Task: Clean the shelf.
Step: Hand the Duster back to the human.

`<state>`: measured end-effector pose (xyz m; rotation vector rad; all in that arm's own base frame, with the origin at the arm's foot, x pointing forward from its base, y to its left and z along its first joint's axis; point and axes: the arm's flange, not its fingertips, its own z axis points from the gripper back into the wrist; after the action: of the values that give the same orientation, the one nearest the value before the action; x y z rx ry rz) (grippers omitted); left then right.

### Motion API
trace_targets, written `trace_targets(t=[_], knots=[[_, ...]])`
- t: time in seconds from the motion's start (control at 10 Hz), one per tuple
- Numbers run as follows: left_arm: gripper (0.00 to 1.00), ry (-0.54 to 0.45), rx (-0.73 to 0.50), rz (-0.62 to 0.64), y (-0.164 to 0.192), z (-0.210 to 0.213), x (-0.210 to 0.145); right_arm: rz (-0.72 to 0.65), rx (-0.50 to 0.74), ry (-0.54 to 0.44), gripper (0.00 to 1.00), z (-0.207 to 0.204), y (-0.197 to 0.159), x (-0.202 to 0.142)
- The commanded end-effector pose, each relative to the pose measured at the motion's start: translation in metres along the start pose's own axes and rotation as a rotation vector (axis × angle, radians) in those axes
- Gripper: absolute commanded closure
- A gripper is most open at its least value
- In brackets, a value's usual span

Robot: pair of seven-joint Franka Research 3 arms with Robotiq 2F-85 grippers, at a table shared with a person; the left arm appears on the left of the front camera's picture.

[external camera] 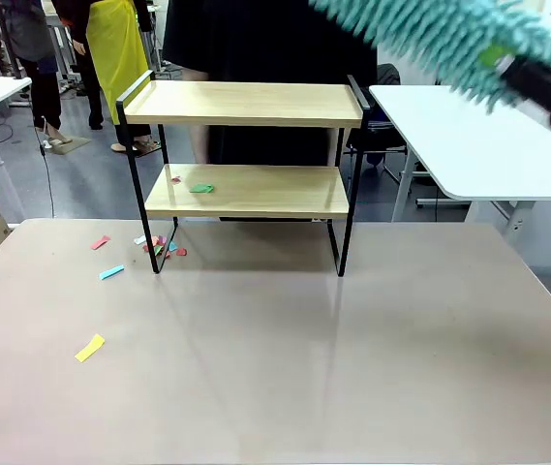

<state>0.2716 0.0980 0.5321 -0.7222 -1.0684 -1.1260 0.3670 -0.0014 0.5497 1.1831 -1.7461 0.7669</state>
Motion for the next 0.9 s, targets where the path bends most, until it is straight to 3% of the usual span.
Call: trace_targets(t=[0.0, 0.2, 0.5, 0.8], knots=[[0.0, -0.026, 0.0, -0.025, 0.002, 0.0, 0.001, 0.055, -0.221, -0.06, 0.84, 0.017, 0.035, 0.001], [0.0, -0.026, 0.0, -0.025, 0.002, 0.0, 0.001, 0.095, -0.501, -0.042, 0.84, 0.045, 0.029, 0.004], [0.0, -0.026, 0.0, -0.025, 0.002, 0.0, 0.001, 0.093, -0.804, 0.034, 0.84, 0.084, 0.023, -0.004], [0.0, -0.026, 0.0, -0.025, 0.002, 0.0, 0.001, 0.062, -0.926, 0.147, 0.84, 0.108, 0.02, -0.021]])
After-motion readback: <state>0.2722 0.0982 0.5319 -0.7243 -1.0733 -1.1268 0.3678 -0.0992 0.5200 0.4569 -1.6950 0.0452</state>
